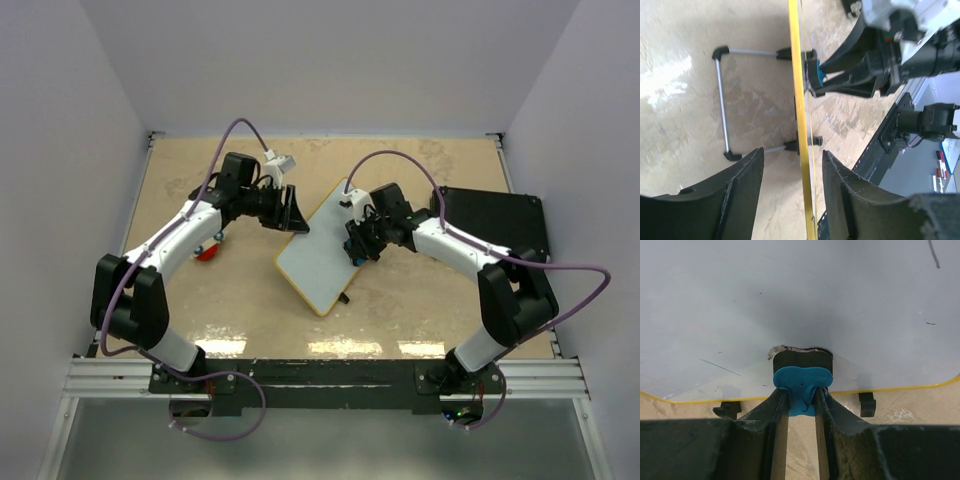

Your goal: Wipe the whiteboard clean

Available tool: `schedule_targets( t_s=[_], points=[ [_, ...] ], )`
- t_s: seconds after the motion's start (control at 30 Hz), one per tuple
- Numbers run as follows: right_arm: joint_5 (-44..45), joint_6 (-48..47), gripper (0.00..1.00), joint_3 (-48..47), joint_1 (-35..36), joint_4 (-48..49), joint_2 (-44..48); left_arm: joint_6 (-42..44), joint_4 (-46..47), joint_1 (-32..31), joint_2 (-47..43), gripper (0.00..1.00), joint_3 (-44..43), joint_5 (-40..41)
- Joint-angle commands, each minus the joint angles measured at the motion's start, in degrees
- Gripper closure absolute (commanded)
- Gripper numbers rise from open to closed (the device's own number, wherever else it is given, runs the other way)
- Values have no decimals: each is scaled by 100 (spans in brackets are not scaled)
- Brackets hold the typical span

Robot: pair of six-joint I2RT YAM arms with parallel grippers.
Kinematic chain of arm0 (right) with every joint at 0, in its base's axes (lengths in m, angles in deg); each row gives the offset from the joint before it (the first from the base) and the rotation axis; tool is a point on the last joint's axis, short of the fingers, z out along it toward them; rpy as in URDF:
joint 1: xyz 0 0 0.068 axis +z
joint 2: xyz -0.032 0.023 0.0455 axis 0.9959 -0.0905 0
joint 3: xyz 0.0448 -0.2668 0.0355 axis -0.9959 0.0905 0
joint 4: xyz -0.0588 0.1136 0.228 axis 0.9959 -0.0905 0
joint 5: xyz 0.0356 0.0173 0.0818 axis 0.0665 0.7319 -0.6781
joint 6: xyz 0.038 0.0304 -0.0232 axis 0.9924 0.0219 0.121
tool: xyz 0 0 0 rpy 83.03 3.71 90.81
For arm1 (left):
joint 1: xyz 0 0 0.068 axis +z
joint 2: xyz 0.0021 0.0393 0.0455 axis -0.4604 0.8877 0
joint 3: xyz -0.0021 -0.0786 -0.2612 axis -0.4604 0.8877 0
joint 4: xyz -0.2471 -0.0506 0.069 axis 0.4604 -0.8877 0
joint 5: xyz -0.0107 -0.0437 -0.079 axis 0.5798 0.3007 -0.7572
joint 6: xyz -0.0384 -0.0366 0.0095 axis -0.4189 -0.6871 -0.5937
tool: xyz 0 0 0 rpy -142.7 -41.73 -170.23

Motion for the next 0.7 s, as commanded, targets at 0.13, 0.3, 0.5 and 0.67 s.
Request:
schedule_targets(
  t_s=[0.13, 0.3, 0.5, 0.67],
  points=[
    [-498, -14, 100, 59, -5, 494, 354, 16, 275, 24, 513, 46, -659, 28],
    [-621, 92, 100, 33, 30, 768, 302, -222, 556, 6, 847, 50, -886, -51],
    [-508, -13, 100, 60, 179, 961, 311, -301, 635, -117, 1138, 52, -1168, -69],
    [-305, 39, 100, -81, 372, 1040, 311, -416, 724, -196, 1226, 61, -1239, -104]
  ],
)
